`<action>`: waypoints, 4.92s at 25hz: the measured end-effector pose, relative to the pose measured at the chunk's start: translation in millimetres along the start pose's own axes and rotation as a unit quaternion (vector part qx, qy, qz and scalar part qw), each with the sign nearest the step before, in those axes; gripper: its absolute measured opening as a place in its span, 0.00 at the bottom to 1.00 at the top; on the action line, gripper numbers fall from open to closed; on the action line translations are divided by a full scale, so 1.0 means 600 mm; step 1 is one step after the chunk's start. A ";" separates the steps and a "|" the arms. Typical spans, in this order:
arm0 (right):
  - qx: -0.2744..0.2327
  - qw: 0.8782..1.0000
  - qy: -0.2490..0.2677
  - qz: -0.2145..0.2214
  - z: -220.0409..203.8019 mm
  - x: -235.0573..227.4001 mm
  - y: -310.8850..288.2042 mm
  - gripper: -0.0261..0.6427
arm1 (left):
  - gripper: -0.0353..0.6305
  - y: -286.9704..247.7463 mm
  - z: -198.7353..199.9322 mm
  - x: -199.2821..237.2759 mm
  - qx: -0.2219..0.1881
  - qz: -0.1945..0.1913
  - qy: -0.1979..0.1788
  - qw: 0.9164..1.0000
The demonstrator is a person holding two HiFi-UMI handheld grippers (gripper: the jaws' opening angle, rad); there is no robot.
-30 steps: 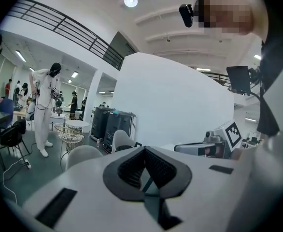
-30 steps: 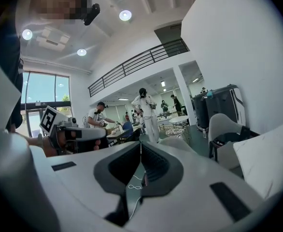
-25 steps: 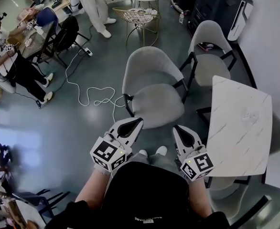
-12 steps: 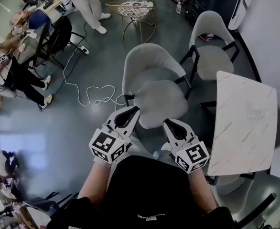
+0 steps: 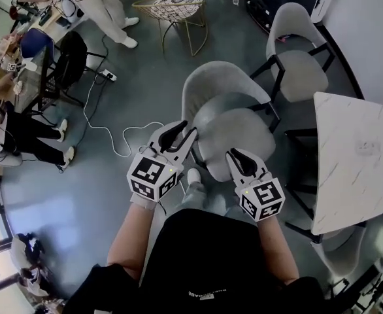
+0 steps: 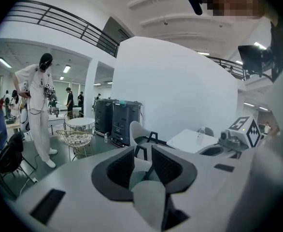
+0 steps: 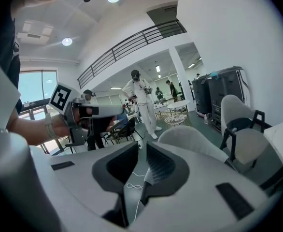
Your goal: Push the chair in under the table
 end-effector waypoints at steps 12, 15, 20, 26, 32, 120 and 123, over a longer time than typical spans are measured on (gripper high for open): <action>0.098 0.992 -0.060 -0.049 -0.125 -0.011 -0.237 0.32 | 0.38 -0.220 -0.077 0.204 0.120 -0.066 -0.131 0.982; 0.127 0.987 -0.076 -0.057 -0.166 -0.016 -0.288 0.35 | 0.42 -0.288 -0.105 0.246 0.148 -0.074 -0.148 0.975; 0.173 0.978 -0.092 -0.070 -0.249 -0.018 -0.356 0.40 | 0.49 -0.386 -0.150 0.302 0.192 -0.076 -0.191 0.960; 0.262 0.956 -0.104 -0.085 -0.350 -0.013 -0.407 0.42 | 0.52 -0.464 -0.184 0.321 0.236 -0.103 -0.210 0.943; 0.323 0.937 -0.112 -0.074 -0.447 -0.004 -0.443 0.42 | 0.52 -0.515 -0.231 0.334 0.276 -0.105 -0.224 0.929; 0.485 0.873 0.050 -0.009 -0.710 -0.238 0.219 0.31 | 0.32 -0.354 -0.437 -0.131 0.341 0.132 -0.019 0.931; 0.492 0.869 0.054 -0.005 -0.714 -0.253 0.245 0.32 | 0.32 -0.351 -0.441 -0.155 0.338 0.140 -0.011 0.931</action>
Point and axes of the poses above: the fingertips, and each gripper's own axes: y backward along the fingers, x to its left, z out of its top, the point moved 4 cm from there along y, backward along the fingers, and after that the axes turned 2 degrees about z, right-handed, at the moved point
